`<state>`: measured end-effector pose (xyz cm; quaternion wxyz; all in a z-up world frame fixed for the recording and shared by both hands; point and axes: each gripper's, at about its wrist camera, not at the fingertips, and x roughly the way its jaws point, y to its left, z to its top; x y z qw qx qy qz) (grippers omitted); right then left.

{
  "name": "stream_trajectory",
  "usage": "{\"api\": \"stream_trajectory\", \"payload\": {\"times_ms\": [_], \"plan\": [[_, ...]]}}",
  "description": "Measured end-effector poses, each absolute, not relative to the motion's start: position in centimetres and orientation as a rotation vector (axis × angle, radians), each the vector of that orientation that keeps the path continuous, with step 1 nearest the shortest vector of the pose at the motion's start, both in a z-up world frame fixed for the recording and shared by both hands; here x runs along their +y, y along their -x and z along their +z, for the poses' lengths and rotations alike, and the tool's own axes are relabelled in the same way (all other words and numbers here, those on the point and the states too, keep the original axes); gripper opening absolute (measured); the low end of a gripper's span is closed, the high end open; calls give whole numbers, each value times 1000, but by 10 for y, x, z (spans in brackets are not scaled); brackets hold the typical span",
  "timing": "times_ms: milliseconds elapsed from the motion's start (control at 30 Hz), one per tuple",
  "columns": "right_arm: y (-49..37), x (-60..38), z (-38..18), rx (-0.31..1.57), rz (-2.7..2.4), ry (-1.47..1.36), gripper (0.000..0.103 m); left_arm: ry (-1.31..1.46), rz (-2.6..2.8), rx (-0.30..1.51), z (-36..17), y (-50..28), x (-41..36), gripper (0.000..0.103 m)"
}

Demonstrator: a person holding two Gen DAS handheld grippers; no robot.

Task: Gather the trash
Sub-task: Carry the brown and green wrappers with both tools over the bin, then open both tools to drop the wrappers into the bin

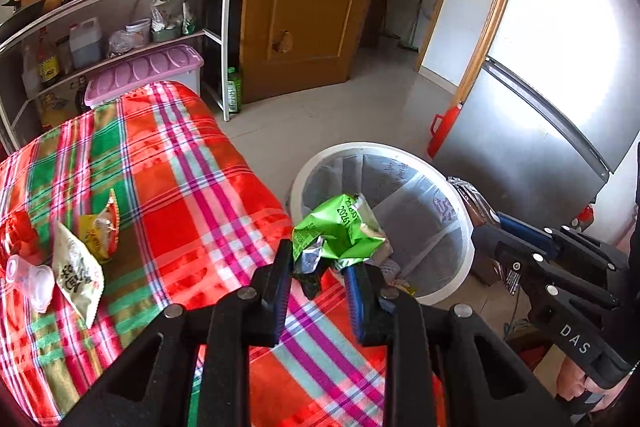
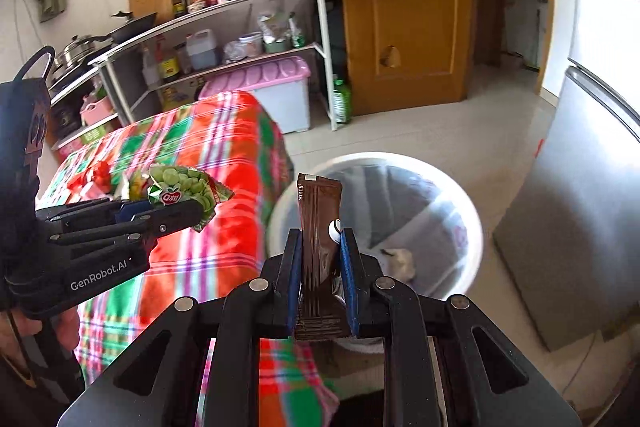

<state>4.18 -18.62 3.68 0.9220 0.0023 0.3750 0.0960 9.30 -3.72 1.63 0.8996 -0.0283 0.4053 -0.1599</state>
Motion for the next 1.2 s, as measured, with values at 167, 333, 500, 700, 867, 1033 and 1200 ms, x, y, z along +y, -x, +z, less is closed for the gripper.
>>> {"api": "stream_trajectory", "payload": {"times_ms": [167,333,500,700,867,1033,1200], "plan": [[-54,-211,31,796,158,-31,19,29,-370,864,11,-108,-68,26],[-69,-234,15,839,123,-43,19,-3,-386,906,-2,-126,-92,26],[-86,-251,-6,891,103,-49,19,-35,-376,948,-18,-142,-104,27],[-101,-259,-25,941,96,-39,19,-16,-371,1010,-35,-155,-110,32],[-107,-260,-36,960,98,-29,21,-27,-353,1010,-38,-156,-109,45],[-109,-260,-40,975,80,-22,30,-17,-342,1017,-40,-157,-106,59],[-107,-258,-39,969,84,-39,42,2,-328,1010,-35,-154,-100,61]]}}
